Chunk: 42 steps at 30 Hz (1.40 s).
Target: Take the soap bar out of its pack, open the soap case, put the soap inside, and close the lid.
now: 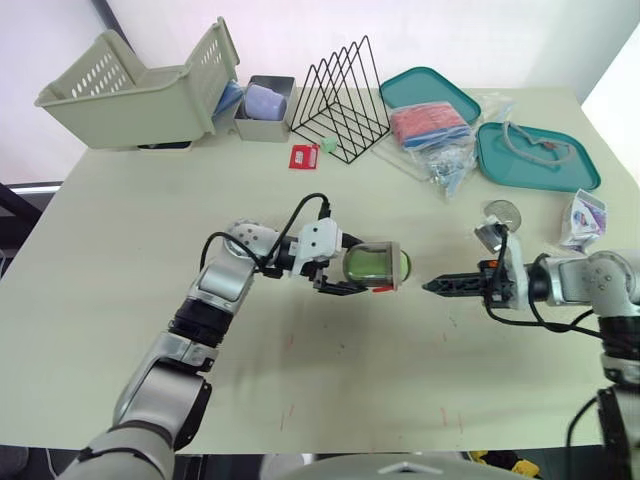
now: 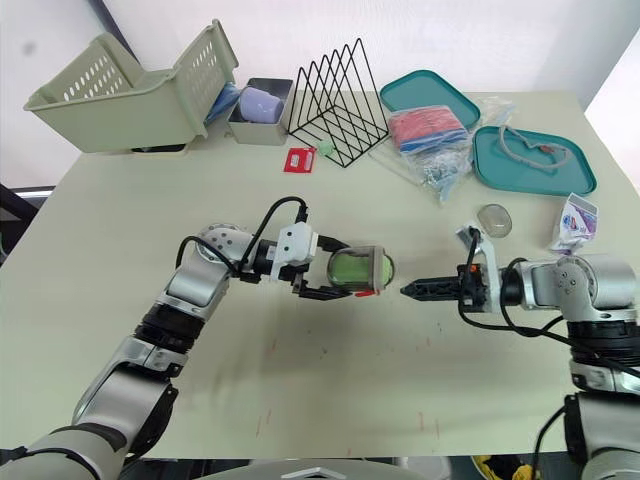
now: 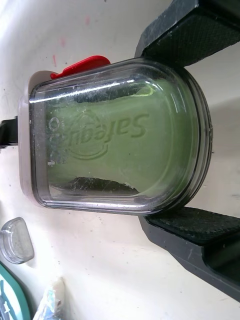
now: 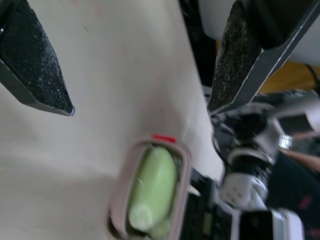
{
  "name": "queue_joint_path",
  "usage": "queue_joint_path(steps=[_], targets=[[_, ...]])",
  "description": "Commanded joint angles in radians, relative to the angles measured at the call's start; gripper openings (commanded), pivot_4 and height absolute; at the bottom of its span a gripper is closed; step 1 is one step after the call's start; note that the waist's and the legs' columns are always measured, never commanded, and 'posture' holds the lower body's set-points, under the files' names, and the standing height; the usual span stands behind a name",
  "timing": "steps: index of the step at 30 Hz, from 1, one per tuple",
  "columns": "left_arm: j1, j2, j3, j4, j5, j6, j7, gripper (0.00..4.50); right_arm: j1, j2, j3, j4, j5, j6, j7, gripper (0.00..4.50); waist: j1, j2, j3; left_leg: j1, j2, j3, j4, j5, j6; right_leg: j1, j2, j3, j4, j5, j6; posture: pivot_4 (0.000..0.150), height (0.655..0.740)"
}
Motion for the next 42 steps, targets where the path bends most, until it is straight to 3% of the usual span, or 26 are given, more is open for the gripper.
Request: queue_joint_path(steps=[1, 18, 42], targets=[[0.001, -0.004, 0.003, -0.046, -0.02, -0.002, 0.002, 3.41, -0.013, 0.034, -0.066, -0.04, 0.085, 0.029, -0.086, 4.46, 0.002, 0.0, 0.0, 0.0, 0.0, 0.0, 0.0, 0.0, 0.0, 0.0, 0.0, 0.0, 0.0, 0.0, 0.0, 0.15, 0.74], [-0.012, -0.025, -0.007, -0.058, -0.019, 0.014, 0.005, 3.41, -0.069, 0.209, -0.093, -0.038, 0.189, 0.029, -0.357, 4.46, -0.004, 0.0, 0.0, -0.002, 0.0, -0.001, 0.0, 0.0, 0.0, -0.001, 0.0, -0.001, 0.0, 0.0, 0.0, 0.15, 0.74], [-0.025, -0.033, -0.012, -0.042, -0.012, 0.01, 0.014, 3.41, -0.039, 0.184, -0.069, -0.021, 0.291, 0.029, -0.485, 4.46, -0.004, 0.0, 0.0, -0.01, 0.0, -0.002, 0.001, 0.0, 0.0, -0.01, 0.0, -0.002, 0.001, 0.0, 0.0, 0.15, 0.74]])
